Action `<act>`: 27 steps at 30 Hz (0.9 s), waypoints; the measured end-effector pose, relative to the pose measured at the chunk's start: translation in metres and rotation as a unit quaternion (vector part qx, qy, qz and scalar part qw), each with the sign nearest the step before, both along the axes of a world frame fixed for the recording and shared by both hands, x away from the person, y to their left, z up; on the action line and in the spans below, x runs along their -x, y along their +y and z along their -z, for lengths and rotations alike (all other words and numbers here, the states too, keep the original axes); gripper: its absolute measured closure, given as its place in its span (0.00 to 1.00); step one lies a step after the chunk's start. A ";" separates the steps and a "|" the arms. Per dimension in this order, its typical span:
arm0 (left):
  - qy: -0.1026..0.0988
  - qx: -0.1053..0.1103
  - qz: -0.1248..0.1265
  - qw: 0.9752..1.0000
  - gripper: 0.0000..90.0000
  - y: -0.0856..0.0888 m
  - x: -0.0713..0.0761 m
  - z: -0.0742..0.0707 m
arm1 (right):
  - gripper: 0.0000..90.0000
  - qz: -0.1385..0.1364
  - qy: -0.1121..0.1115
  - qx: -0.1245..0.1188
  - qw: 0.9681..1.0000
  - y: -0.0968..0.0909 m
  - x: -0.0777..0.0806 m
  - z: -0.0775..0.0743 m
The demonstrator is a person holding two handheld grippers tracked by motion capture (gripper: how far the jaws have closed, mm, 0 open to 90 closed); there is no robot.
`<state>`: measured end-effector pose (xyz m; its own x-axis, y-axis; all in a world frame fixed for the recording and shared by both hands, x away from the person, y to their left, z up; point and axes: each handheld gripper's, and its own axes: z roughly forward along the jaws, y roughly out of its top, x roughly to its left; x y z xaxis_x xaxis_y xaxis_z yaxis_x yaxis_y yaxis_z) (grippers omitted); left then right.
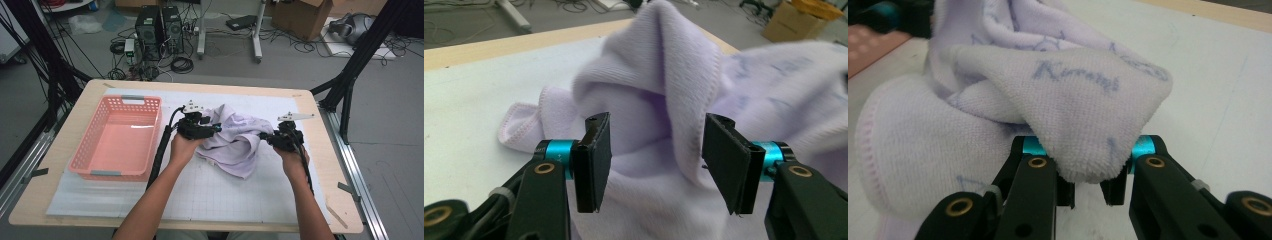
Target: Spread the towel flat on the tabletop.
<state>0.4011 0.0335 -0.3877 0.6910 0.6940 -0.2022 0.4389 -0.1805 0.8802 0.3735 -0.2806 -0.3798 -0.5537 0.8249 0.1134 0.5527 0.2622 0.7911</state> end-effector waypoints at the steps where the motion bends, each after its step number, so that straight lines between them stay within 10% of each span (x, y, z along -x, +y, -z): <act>1: -0.005 -0.003 0.004 1.000 0.50 -0.001 0.003 -0.001 | 0.89 0.011 -0.004 0.002 1.000 0.002 -0.003 0.000; 6: -0.021 0.003 0.043 0.999 0.56 -0.003 0.017 0.007 | 0.84 0.079 -0.010 0.016 0.997 -0.001 -0.014 0.006; 10: -0.007 0.015 0.090 0.996 0.58 -0.013 0.022 0.019 | 0.57 0.082 0.010 -0.005 0.997 -0.013 -0.012 0.013; 27: -0.007 -0.128 0.174 0.976 0.49 -0.085 0.033 0.061 | 0.51 0.080 0.019 -0.040 0.996 -0.086 0.053 0.049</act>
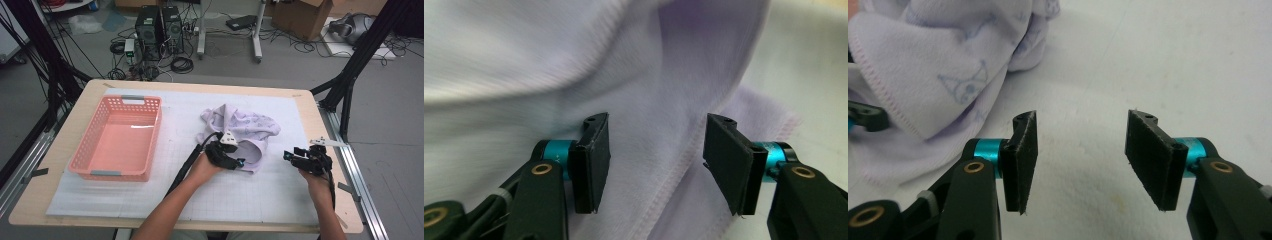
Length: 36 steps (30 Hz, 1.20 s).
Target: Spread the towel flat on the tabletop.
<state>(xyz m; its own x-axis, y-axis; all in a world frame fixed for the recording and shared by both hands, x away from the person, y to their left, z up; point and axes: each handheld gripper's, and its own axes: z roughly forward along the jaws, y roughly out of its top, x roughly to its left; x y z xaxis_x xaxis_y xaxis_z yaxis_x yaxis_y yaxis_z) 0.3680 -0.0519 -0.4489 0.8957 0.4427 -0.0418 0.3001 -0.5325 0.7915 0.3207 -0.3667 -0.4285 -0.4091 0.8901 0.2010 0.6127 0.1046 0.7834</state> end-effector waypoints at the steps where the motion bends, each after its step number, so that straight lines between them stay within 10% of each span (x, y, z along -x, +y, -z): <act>1: -0.008 -0.004 -0.001 1.000 0.49 -0.001 0.000 0.000 | 0.51 -0.003 0.004 -0.004 1.000 0.000 0.001 0.002; 4: -0.009 -0.004 -0.012 1.000 0.62 0.000 -0.002 -0.002 | 0.51 -0.009 0.001 -0.002 1.000 0.000 0.005 0.006; 6: 0.004 0.004 -0.007 1.000 0.90 0.004 -0.005 -0.004 | 0.51 -0.007 0.003 -0.006 1.000 0.001 0.005 0.007; 9: 0.017 0.032 -0.009 0.999 0.95 0.011 -0.006 -0.010 | 0.51 -0.015 0.005 -0.002 1.000 0.005 0.004 0.010; 12: 0.019 0.118 -0.007 0.993 0.95 0.031 -0.007 -0.028 | 0.55 -0.025 0.008 0.000 1.000 0.008 0.004 0.011; 16: 0.003 0.181 -0.043 0.983 0.95 0.060 -0.010 -0.045 | 0.56 -0.025 0.008 0.000 1.000 0.013 0.000 0.013; 25: -0.007 0.184 -0.118 0.976 0.95 0.090 -0.016 -0.045 | 0.60 -0.045 0.014 -0.016 0.999 0.046 -0.016 0.020; 36: -0.014 0.168 -0.150 0.974 0.95 0.106 -0.016 -0.042 | 0.59 -0.083 0.017 -0.021 0.996 0.090 -0.033 0.021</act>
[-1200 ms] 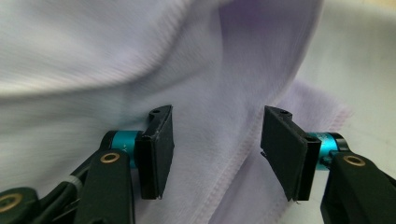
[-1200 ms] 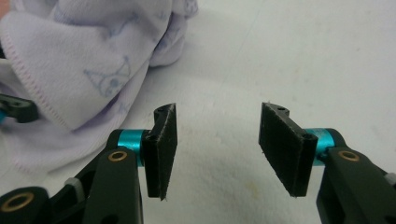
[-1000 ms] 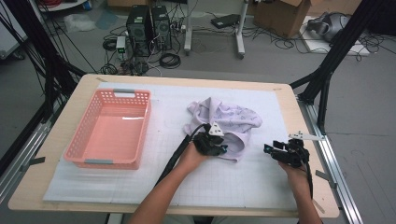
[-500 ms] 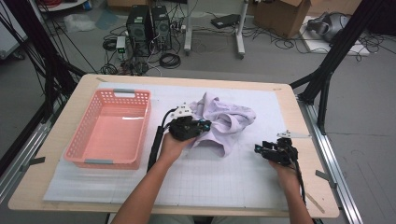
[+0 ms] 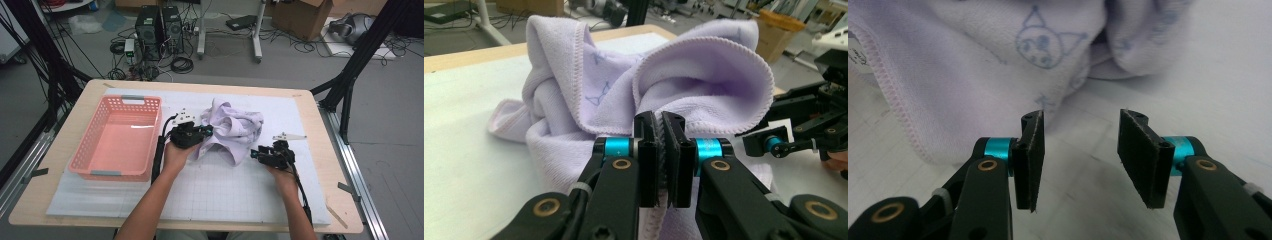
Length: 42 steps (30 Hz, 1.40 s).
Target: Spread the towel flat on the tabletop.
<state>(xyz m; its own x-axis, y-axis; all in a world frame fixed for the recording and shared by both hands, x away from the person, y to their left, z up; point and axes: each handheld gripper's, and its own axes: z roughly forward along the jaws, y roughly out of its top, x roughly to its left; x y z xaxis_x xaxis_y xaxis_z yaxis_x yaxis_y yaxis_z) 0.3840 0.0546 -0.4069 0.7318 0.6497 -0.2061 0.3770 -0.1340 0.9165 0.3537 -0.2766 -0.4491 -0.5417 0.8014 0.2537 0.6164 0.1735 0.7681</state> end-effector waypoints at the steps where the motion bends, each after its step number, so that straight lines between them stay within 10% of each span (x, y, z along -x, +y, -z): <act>1: 0.000 -0.001 -0.003 1.000 0.95 0.001 0.000 0.001 | 0.59 -0.001 0.002 -0.001 1.000 0.004 -0.002 0.001; 8: 0.008 0.000 -0.017 1.000 0.95 0.011 0.000 0.008 | 0.60 -0.016 -0.005 0.044 0.999 0.036 -0.012 0.002; 10: 0.011 0.001 -0.018 1.000 0.95 0.013 0.001 0.008 | 0.77 -0.021 -0.020 0.075 0.997 0.043 -0.010 0.001; 12: 0.011 -0.001 -0.015 1.000 0.95 0.014 0.003 0.006 | 0.97 -0.066 -0.004 0.057 0.996 0.039 -0.011 -0.002; 24: 0.003 -0.003 -0.029 1.000 0.95 0.013 0.021 0.013 | 0.97 -0.003 0.001 0.034 0.999 -0.085 0.037 -0.036; 28: 0.009 -0.022 -0.041 0.999 0.94 0.002 0.021 0.016 | 0.94 -0.049 0.013 -0.002 0.999 -0.093 0.042 -0.040; 31: -0.004 -0.029 -0.069 0.997 0.75 0.008 0.026 0.019 | 0.75 -0.069 0.001 -0.035 0.997 -0.094 0.046 -0.036; 36: -0.024 -0.029 -0.055 0.998 0.55 0.016 0.041 0.017 | 0.65 -0.014 -0.034 -0.045 0.998 -0.114 0.052 -0.035; 42: 0.033 -0.054 -0.001 0.998 0.50 0.006 0.044 0.033 | 0.71 0.062 -0.044 -0.007 0.997 -0.127 0.050 -0.027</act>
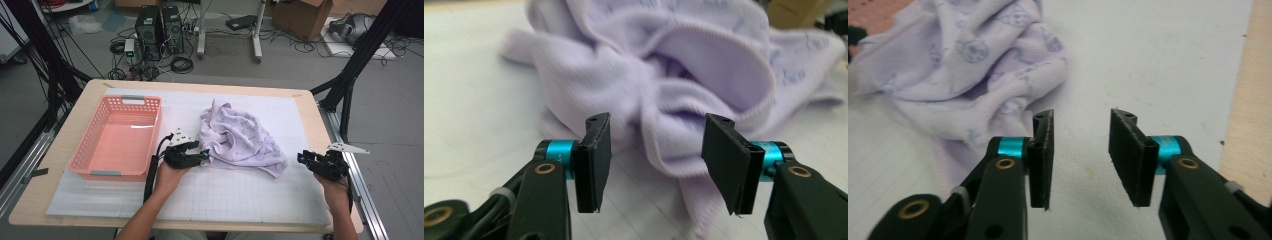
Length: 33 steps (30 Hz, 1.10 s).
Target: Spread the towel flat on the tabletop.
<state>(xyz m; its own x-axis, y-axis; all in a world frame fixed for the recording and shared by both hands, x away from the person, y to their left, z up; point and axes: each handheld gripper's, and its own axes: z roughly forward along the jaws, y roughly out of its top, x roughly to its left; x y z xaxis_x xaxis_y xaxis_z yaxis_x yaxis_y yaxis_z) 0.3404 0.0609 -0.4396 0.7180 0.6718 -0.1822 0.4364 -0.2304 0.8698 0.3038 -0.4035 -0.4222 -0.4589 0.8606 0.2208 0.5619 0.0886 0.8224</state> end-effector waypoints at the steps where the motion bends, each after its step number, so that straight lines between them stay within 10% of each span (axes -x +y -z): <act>1: 0.002 -0.006 0.005 1.000 0.48 -0.003 -0.001 0.002 | 0.71 -0.002 -0.004 0.005 1.000 0.003 -0.002 0.002; 6: 0.011 -0.079 0.032 0.996 0.51 -0.026 -0.005 0.011 | 0.62 -0.036 0.016 0.018 0.999 0.028 -0.020 0.008; 9: 0.013 -0.096 0.048 0.994 0.77 -0.035 -0.001 0.011 | 0.56 -0.057 0.039 0.024 0.997 0.050 -0.030 0.015; 13: 0.032 -0.083 0.040 0.995 0.89 -0.029 -0.001 0.009 | 0.54 -0.068 0.054 0.055 0.995 0.076 -0.031 0.026; 18: 0.046 -0.066 0.047 0.996 0.90 -0.017 0.009 0.005 | 0.93 -0.077 0.039 0.074 0.993 0.084 -0.019 0.022; 33: 0.057 -0.011 0.060 0.996 0.90 0.035 0.102 0.001 | 0.96 -0.053 0.017 0.105 0.993 0.063 0.073 -0.005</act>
<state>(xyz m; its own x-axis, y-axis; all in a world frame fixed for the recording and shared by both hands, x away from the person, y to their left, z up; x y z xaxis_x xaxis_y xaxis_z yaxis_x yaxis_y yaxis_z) 0.2381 0.0960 -0.4407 0.7685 0.5875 -0.2534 0.5008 -0.3059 0.8097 0.2305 -0.3401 -0.4168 -0.5441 0.8370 0.0583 0.5677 0.3160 0.7602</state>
